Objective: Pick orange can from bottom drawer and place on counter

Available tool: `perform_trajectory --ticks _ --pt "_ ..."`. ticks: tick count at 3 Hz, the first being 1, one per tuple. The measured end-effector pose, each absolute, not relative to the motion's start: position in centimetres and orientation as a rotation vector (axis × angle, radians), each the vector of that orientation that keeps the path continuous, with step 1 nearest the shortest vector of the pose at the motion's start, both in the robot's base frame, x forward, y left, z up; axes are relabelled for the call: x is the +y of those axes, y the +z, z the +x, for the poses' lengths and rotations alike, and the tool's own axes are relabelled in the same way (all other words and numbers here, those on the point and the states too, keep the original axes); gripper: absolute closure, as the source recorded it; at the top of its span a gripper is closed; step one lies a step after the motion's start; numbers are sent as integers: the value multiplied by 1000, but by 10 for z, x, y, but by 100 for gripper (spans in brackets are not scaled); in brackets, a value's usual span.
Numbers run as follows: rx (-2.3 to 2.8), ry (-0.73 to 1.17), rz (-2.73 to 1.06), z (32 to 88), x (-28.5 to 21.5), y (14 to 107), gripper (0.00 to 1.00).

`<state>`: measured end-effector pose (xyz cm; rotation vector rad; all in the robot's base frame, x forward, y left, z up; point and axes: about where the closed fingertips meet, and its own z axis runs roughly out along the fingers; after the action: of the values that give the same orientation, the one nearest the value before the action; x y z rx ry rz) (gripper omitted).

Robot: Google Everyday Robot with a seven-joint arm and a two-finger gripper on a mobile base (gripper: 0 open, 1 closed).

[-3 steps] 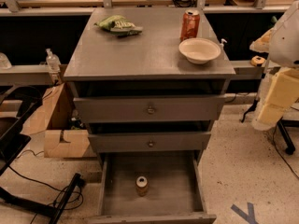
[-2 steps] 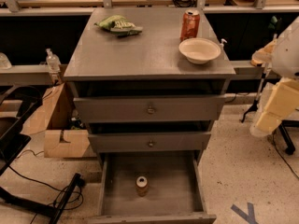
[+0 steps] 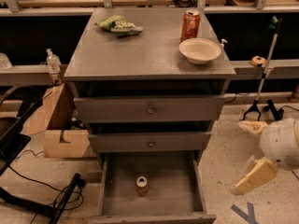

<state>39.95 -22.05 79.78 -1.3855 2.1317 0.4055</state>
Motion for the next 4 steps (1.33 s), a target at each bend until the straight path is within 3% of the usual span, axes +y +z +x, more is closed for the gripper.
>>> perform_trajectory --ticks 1,2,4 --pt "1981 558 -1178 408 -207 738 0" --pt "1821 506 -1004 448 -218 719 0" --pt "1779 462 -1015 458 -218 706 0"
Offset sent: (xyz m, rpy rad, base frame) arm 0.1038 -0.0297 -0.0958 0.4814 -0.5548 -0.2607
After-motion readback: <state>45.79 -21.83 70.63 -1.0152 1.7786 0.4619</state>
